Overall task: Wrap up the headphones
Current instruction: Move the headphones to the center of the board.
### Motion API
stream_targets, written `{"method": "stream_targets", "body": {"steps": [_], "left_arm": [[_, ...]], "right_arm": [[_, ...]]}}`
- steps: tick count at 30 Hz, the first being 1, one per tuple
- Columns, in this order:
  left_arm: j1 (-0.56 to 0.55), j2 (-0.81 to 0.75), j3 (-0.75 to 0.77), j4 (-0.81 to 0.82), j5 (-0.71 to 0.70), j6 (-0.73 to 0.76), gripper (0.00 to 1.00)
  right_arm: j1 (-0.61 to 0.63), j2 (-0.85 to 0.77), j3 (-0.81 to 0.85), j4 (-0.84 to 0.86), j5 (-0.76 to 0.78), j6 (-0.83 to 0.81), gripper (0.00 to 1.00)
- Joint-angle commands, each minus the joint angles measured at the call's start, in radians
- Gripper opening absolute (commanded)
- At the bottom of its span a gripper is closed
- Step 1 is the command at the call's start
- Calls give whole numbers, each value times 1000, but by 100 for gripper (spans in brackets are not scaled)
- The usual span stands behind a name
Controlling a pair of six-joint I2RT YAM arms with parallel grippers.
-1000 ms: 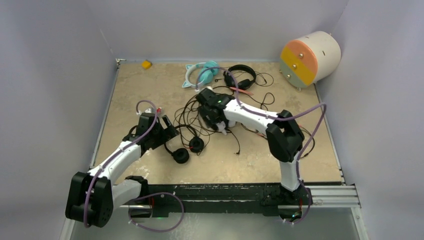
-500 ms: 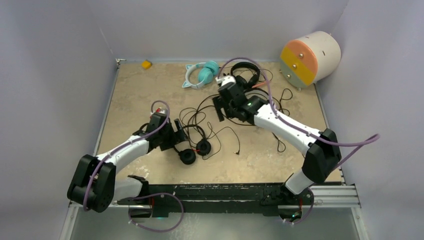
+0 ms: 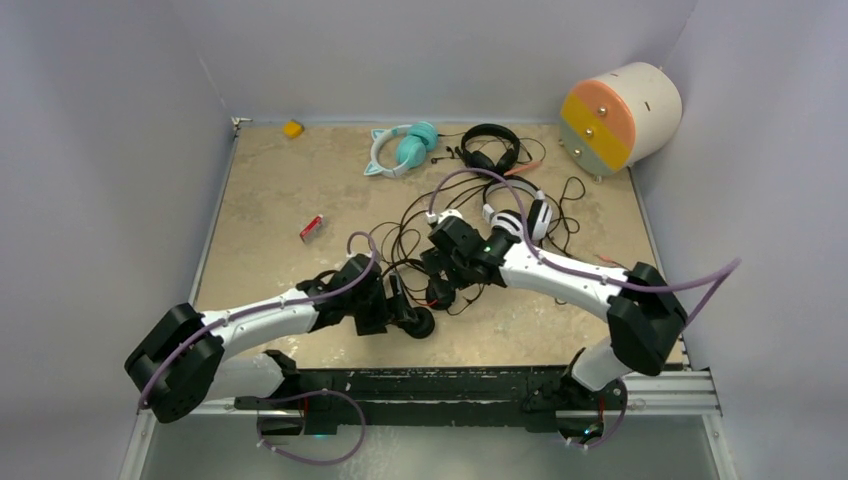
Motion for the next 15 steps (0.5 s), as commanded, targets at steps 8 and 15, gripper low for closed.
{"method": "stream_targets", "body": {"steps": [8, 15], "left_arm": [[130, -76, 123, -205, -64, 346, 86], [240, -101, 73, -19, -84, 440, 83]], "right_arm": [[-3, -334, -203, 4, 90, 178, 99], [-2, -395, -240, 7, 73, 200, 99]]}}
